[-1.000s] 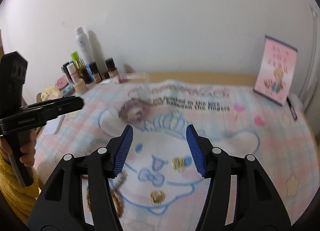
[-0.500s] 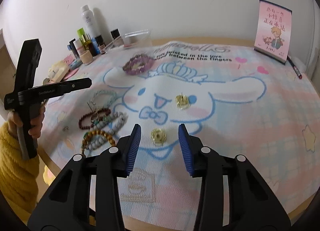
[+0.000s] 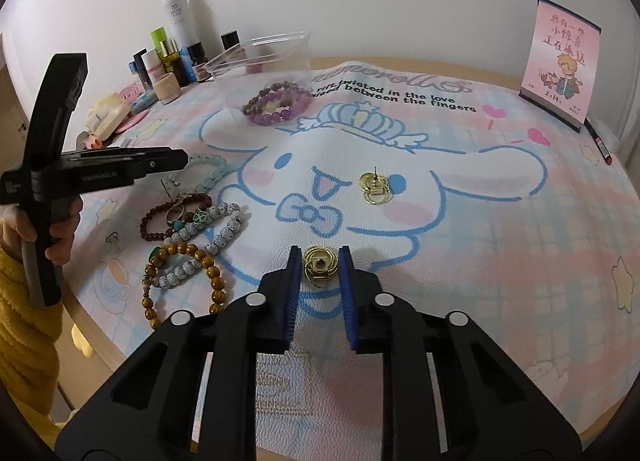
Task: Organize jewelry
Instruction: 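Grasp a gold earring with the right tool while the left tool grasps a small charm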
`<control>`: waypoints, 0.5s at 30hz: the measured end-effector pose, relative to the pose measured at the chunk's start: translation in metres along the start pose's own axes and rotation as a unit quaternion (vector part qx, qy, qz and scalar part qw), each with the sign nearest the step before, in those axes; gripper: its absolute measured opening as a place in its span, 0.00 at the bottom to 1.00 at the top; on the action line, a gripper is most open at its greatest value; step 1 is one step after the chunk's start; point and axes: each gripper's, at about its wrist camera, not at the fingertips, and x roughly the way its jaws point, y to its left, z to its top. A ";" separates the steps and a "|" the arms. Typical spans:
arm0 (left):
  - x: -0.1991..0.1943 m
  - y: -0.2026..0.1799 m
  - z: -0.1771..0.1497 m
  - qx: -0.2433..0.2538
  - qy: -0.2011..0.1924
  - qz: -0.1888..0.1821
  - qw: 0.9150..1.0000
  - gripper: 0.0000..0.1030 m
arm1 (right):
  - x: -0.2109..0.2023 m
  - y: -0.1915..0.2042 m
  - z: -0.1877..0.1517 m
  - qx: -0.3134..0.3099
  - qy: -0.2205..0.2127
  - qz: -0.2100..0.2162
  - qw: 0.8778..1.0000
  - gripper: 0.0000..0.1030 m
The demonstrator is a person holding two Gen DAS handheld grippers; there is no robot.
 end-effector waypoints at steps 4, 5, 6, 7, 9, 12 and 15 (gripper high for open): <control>-0.001 0.001 -0.002 0.007 -0.008 0.012 1.000 0.17 | 0.000 0.000 0.001 -0.004 0.001 -0.005 1.000 0.13; -0.002 0.001 -0.002 0.009 -0.009 0.012 1.000 0.17 | 0.000 0.000 0.001 -0.003 0.003 -0.006 1.000 0.10; -0.002 0.001 -0.002 0.011 -0.008 0.013 1.000 0.11 | 0.000 -0.001 0.002 -0.003 0.003 -0.007 1.000 0.10; -0.002 0.000 -0.002 0.011 -0.007 0.008 1.000 0.08 | 0.000 -0.001 0.002 -0.003 0.003 -0.007 1.000 0.10; -0.002 -0.002 -0.002 0.017 -0.007 0.011 1.000 0.08 | 0.000 -0.002 0.002 -0.003 0.003 -0.006 1.000 0.10; -0.003 -0.002 -0.002 0.015 -0.011 0.011 1.000 0.08 | 0.000 -0.002 0.001 -0.001 0.002 -0.006 1.000 0.10; -0.008 0.001 -0.001 0.004 -0.020 -0.001 1.000 0.07 | -0.004 -0.003 0.002 -0.002 -0.003 -0.005 1.000 0.10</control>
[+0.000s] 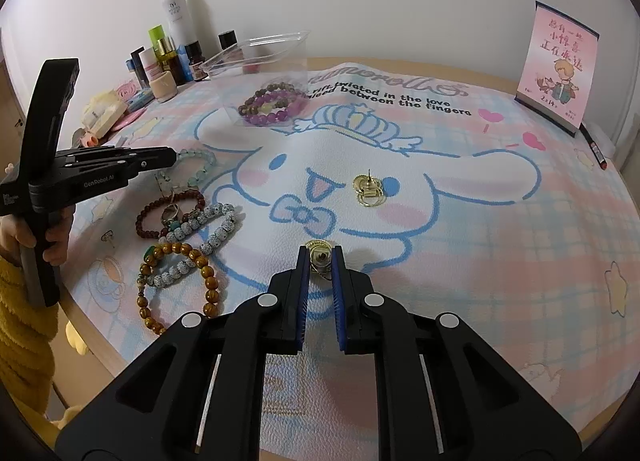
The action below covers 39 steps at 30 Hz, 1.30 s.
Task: Organize jewelry
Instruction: 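Grasp a gold earring with the right tool while the left tool grasps a small charm, then carry the earring and charm in both tools over the clear box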
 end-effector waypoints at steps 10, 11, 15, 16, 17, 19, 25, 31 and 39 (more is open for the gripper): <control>-0.042 -0.003 0.020 -0.011 -0.057 -0.041 0.997 0.07 | -0.023 0.009 0.013 -0.014 -0.035 0.014 0.999 0.10; -0.046 -0.004 0.022 -0.010 -0.063 -0.042 0.997 0.07 | -0.026 0.010 0.015 -0.017 -0.039 0.016 0.999 0.10; -0.062 -0.010 0.029 -0.008 -0.085 -0.056 0.995 0.07 | -0.032 0.016 0.023 -0.029 -0.050 0.018 0.998 0.10; -0.065 -0.010 0.030 -0.008 -0.090 -0.060 0.994 0.07 | -0.034 0.017 0.026 -0.031 -0.053 0.018 0.998 0.10; -0.069 -0.011 0.033 -0.008 -0.096 -0.063 0.993 0.07 | -0.034 0.018 0.028 -0.033 -0.055 0.018 0.998 0.10; -0.076 -0.014 0.038 -0.007 -0.109 -0.068 0.992 0.07 | -0.035 0.020 0.034 -0.038 -0.059 0.018 0.997 0.10; -0.086 -0.018 0.060 -0.006 -0.138 -0.075 0.988 0.07 | -0.038 0.024 0.055 -0.050 -0.078 0.024 0.995 0.10; -0.089 -0.021 0.085 -0.002 -0.158 -0.086 0.984 0.07 | -0.039 0.032 0.088 -0.062 -0.105 0.024 0.992 0.10; -0.076 -0.022 0.120 -0.006 -0.171 -0.102 0.980 0.07 | -0.030 0.039 0.131 -0.062 -0.121 0.032 0.990 0.10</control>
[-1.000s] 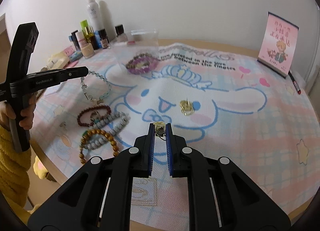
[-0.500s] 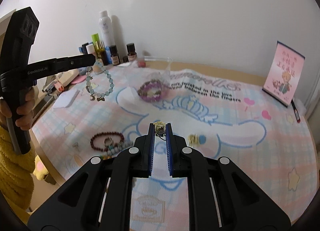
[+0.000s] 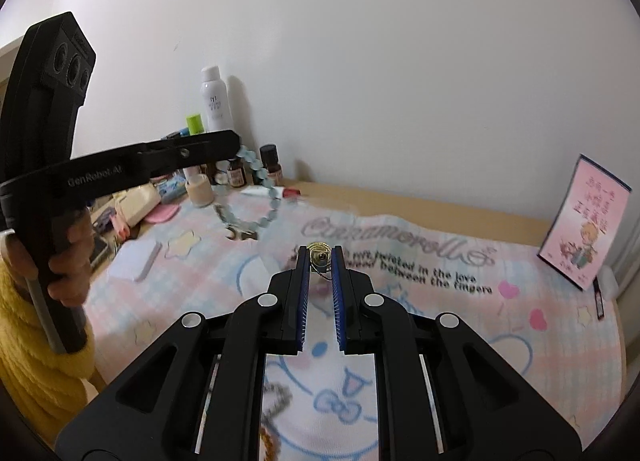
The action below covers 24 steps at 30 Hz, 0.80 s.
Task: Organize jewelry
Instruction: 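Carry the earring and charm in both tools over the clear box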
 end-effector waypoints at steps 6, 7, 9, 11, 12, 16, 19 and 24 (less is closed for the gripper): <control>0.021 0.019 0.006 -0.029 0.007 -0.006 1.000 0.07 | 0.021 0.002 0.019 0.011 0.007 0.002 1.000 0.10; 0.025 0.021 0.005 -0.032 0.010 -0.006 0.999 0.07 | 0.027 0.001 0.021 0.013 0.013 0.004 1.000 0.10; 0.032 0.027 0.001 -0.038 0.015 -0.004 0.999 0.07 | 0.038 -0.002 0.023 0.024 0.023 0.011 0.999 0.10; 0.039 0.034 -0.004 -0.050 0.023 -0.007 0.998 0.07 | 0.048 -0.004 0.024 0.029 0.032 0.012 0.999 0.10; 0.042 0.038 -0.007 -0.060 0.026 -0.010 0.998 0.07 | 0.054 -0.004 0.024 0.029 0.037 0.011 0.999 0.10; 0.054 0.047 -0.019 -0.067 0.046 -0.007 0.997 0.07 | 0.075 -0.004 0.020 0.030 0.066 0.011 0.997 0.10; 0.061 0.048 -0.027 -0.055 0.065 -0.003 0.996 0.07 | 0.086 -0.002 0.015 0.029 0.080 0.007 0.996 0.10; 0.069 0.046 -0.038 -0.044 0.082 -0.003 0.996 0.07 | 0.097 -0.001 0.012 0.029 0.094 0.007 0.995 0.10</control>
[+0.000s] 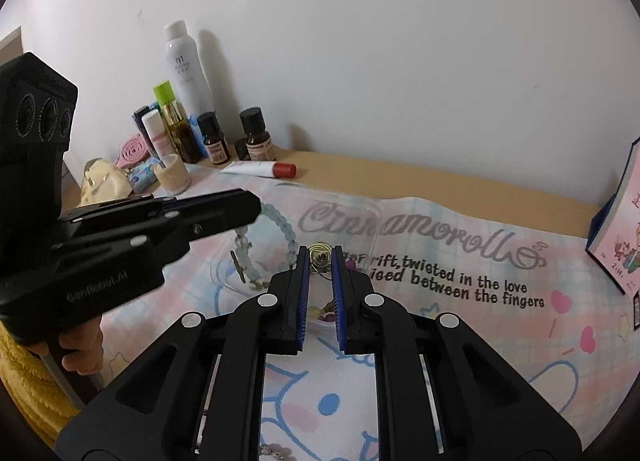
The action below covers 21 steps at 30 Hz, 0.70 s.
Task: Organize jewelry
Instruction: 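Carry the earring and charm in both tools over the clear box, then open both tools to release the items into the clear box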
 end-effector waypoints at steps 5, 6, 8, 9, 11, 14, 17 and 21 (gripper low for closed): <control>0.007 0.000 -0.004 0.001 0.007 0.001 1.000 0.07 | 0.007 -0.004 -0.003 0.004 0.009 0.002 1.000 0.10; 0.008 0.001 -0.005 -0.001 0.007 0.001 1.000 0.07 | 0.008 -0.004 -0.004 0.005 0.011 0.002 1.000 0.10; 0.011 0.002 -0.006 -0.004 0.012 -0.002 1.000 0.07 | 0.008 -0.003 -0.004 -0.001 0.011 0.000 1.000 0.10; 0.012 0.003 -0.007 -0.005 0.014 -0.002 1.000 0.07 | 0.008 -0.002 -0.004 -0.004 0.012 -0.002 1.000 0.10; 0.014 0.005 -0.008 -0.005 0.018 -0.002 1.000 0.07 | 0.010 -0.001 -0.003 -0.006 0.013 0.001 1.000 0.11; 0.015 0.008 -0.009 -0.010 0.018 -0.001 1.000 0.07 | 0.010 0.001 -0.003 -0.012 0.012 -0.005 1.000 0.11; 0.014 0.011 -0.008 -0.017 0.020 -0.009 1.000 0.07 | 0.009 0.001 -0.004 -0.015 0.011 -0.007 1.000 0.11; 0.014 0.011 -0.009 -0.014 0.018 -0.011 1.000 0.08 | 0.004 -0.001 -0.004 -0.006 0.002 -0.006 1.000 0.12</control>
